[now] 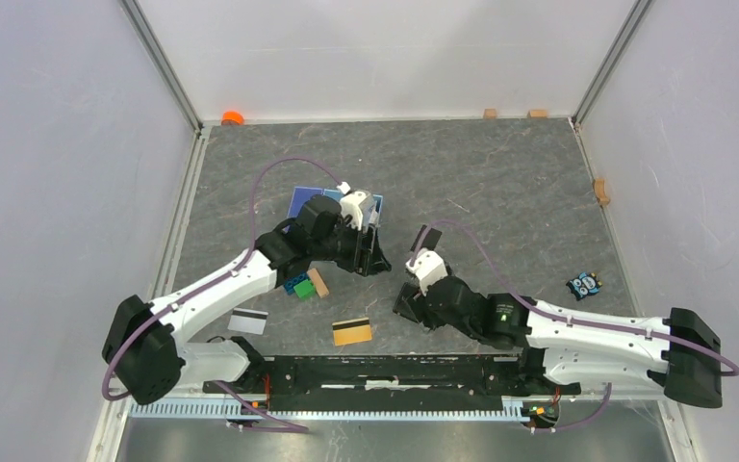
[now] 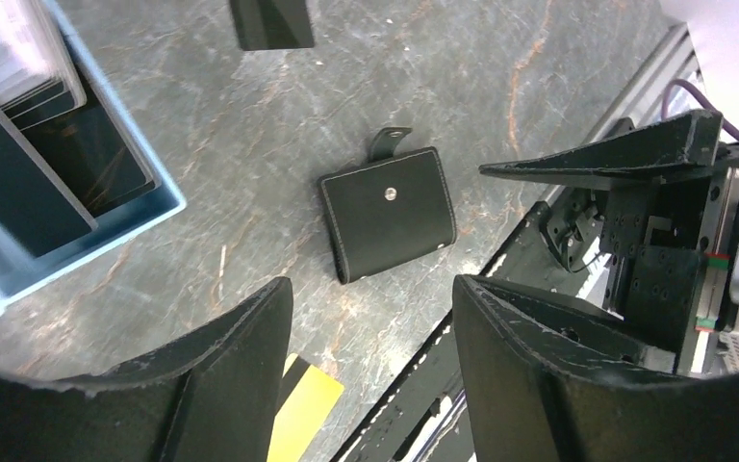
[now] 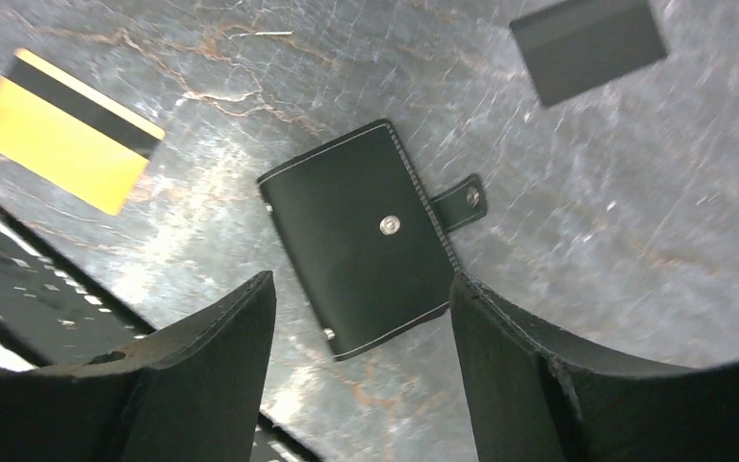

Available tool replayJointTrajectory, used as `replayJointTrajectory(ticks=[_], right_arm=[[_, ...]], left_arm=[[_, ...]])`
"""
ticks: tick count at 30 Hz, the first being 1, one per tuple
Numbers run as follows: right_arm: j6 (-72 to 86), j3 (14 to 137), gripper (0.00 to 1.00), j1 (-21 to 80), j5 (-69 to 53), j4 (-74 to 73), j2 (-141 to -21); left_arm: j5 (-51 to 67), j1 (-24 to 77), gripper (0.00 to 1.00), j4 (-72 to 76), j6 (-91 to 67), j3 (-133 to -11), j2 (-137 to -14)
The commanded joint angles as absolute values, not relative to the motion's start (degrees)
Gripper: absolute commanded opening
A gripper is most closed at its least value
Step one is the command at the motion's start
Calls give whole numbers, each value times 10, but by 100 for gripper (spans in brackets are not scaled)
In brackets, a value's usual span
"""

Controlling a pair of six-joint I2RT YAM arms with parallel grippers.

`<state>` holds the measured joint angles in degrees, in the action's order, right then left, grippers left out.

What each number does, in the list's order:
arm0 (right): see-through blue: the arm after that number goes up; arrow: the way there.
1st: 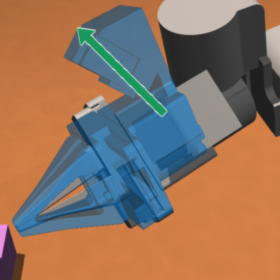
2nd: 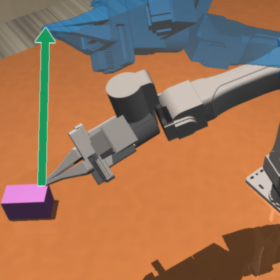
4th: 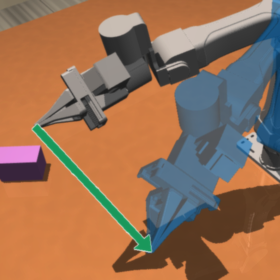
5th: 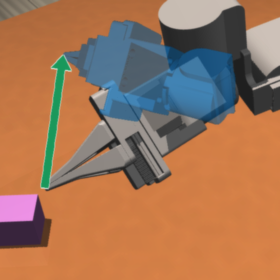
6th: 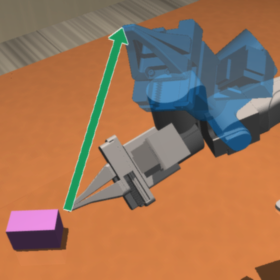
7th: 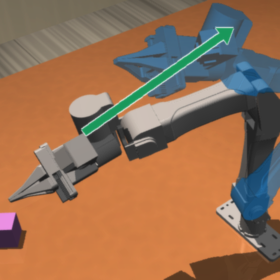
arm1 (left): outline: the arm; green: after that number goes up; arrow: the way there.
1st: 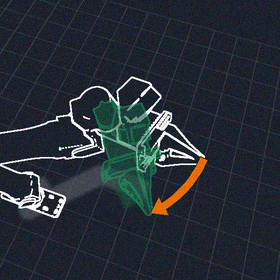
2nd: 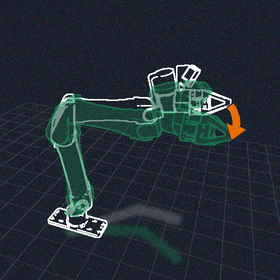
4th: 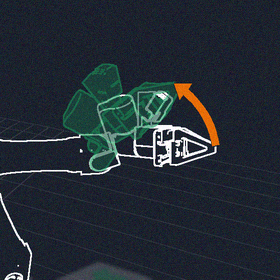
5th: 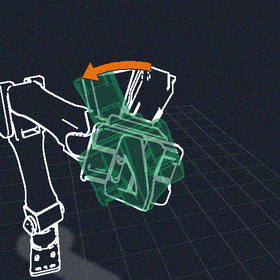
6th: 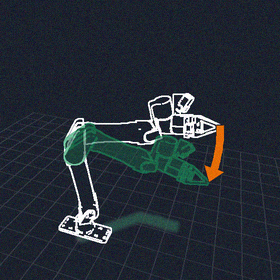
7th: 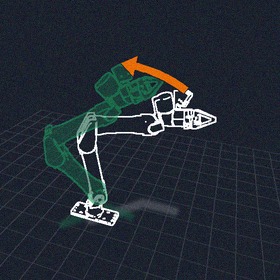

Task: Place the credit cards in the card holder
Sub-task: Turn over the card holder at the center of the board.

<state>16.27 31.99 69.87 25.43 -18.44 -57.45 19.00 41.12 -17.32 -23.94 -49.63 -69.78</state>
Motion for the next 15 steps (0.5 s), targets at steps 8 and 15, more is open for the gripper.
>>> replayJointTrajectory(ticks=[8, 15], right_arm=[[515, 230, 63, 700, 116, -125, -526], [543, 166, 51, 699, 94, -41, -536]], left_arm=[[236, 488, 65, -3, -217, -496, -846], [217, 492, 62, 53, -239, -511, -921]])
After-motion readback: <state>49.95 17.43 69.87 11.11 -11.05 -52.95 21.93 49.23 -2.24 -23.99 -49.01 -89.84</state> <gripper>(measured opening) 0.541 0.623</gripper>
